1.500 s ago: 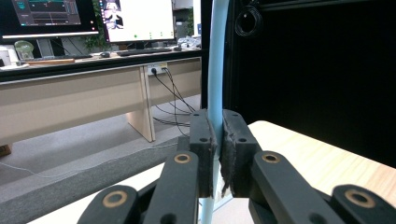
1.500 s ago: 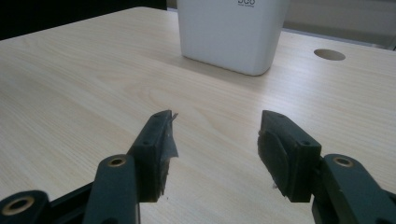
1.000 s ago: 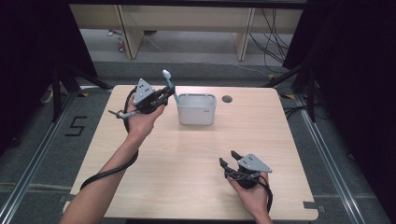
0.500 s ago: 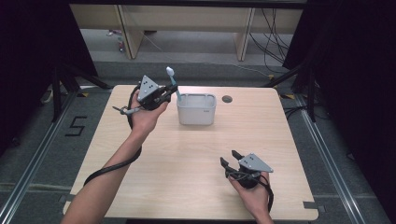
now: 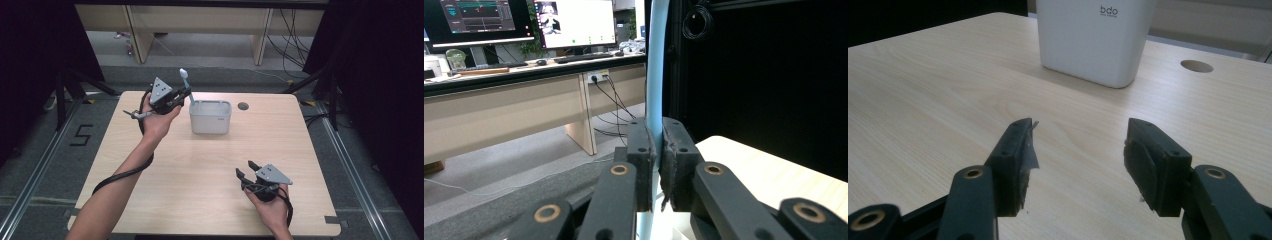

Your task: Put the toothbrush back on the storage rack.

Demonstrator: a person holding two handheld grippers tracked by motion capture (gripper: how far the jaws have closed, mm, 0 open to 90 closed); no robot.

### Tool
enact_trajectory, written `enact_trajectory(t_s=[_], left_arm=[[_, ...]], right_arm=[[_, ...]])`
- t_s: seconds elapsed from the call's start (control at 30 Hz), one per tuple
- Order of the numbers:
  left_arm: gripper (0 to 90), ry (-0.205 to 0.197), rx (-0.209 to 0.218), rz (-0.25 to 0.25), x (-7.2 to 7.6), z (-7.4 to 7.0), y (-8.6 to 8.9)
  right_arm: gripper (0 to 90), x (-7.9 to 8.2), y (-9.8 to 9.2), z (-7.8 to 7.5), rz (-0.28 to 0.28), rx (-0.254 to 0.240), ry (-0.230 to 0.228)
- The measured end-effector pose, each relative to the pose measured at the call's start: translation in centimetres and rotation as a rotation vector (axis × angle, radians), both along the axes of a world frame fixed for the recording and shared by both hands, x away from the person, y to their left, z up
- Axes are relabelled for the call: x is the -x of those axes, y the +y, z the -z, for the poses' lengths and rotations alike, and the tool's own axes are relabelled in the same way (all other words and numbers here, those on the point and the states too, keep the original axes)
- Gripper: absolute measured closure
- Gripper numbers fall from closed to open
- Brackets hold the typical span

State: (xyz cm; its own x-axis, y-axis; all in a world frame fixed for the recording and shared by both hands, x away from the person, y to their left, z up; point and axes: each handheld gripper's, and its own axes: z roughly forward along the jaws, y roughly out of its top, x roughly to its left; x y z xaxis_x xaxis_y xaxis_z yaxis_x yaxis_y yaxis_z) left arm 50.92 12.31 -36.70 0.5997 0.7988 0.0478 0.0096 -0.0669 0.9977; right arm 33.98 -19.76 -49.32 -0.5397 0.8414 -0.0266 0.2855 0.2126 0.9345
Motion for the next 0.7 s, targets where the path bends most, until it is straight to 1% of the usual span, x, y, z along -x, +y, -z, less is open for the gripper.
enact_trajectory(t_s=[0.03, 0.07, 0.17, 0.2, 0.23, 0.27, 0.3, 0.33, 0.37, 0.4, 0.43, 0.47, 0.5, 0.57, 0.6, 0.63, 0.67, 0.7], left_arm=[[83.5, 0.0, 0.0, 0.0, 0.0, 0.0, 0.0], [83.5, 0.004, 0.001, -0.003, -0.1, 0.1, 0.0], [83.5, 0.011, -0.005, -0.009, -0.3, 0.3, 0.0], [83.5, 0.011, -0.005, -0.009, -0.3, 0.3, 0.0], [83.5, 0.012, -0.007, -0.01, -0.4, 0.4, 0.1], [83.5, 0.014, -0.008, -0.012, -0.5, 0.5, 0.1], [83.5, 0.016, -0.013, -0.012, -0.6, 0.6, 0.1], [83.5, 0.019, -0.015, -0.016, -0.8, 0.8, 0.1], [83.5, 0.023, -0.016, -0.018, -0.9, 0.9, 0.0], [83.5, 0.028, -0.018, -0.018, -1.0, 1.0, 0.0], [83.5, 0.03, -0.017, -0.018, -1.1, 1.2, -0.1], [83.5, 0.03, -0.017, -0.018, -1.1, 1.2, -0.1], [83.5, 0.038, -0.023, -0.019, -1.1, 1.4, -0.2], [83.5, 0.042, -0.02, -0.017, -1.2, 1.5, -0.2], [83.5, 0.043, -0.021, -0.019, -1.3, 1.6, -0.3], [83.5, 0.053, -0.012, -0.016, -1.4, 1.7, -0.3], [83.5, 0.053, -0.012, -0.016, -1.4, 1.7, -0.3], [83.5, 0.052, -0.017, -0.014, -1.7, 1.8, -0.4]], right_arm=[[45.8, 0.0, 0.0, 0.0, 0.0, 0.0, 0.0], [45.8, 0.1, 0.1, 0.0, -0.003, -0.021, 0.029], [45.8, 0.1, 0.2, 0.0, -0.01, -0.016, 0.036], [45.8, 0.1, 0.1, 0.0, -0.004, -0.006, 0.026], [45.8, 0.1, 0.1, 0.0, -0.004, -0.006, 0.026], [45.8, 0.0, 0.1, 0.1, -0.003, -0.001, 0.002], [45.8, 0.0, 0.1, 0.1, -0.011, 0.008, 0.0], [45.8, 0.1, 0.1, 0.1, -0.006, 0.003, 0.007], [45.8, 0.0, 0.1, 0.1, -0.003, 0.0, 0.004], [45.8, 0.1, 0.0, 0.0, -0.008, 0.004, 0.012], [45.8, 0.1, 0.0, 0.1, -0.008, 0.005, 0.012], [45.8, 0.0, 0.0, 0.1, -0.014, 0.014, -0.001], [45.8, 0.0, 0.0, 0.1, -0.013, 0.013, 0.001], [45.8, 0.1, 0.0, 0.1, -0.013, 0.013, 0.002], [45.8, 0.1, 0.0, 0.1, -0.011, 0.006, 0.008], [45.8, 0.2, 0.1, 0.1, 0.0, -0.007, 0.015], [45.8, 0.1, 0.1, 0.0, -0.012, -0.016, 0.017], [45.8, 0.2, 0.2, 0.0, -0.01, -0.03, 0.035]])
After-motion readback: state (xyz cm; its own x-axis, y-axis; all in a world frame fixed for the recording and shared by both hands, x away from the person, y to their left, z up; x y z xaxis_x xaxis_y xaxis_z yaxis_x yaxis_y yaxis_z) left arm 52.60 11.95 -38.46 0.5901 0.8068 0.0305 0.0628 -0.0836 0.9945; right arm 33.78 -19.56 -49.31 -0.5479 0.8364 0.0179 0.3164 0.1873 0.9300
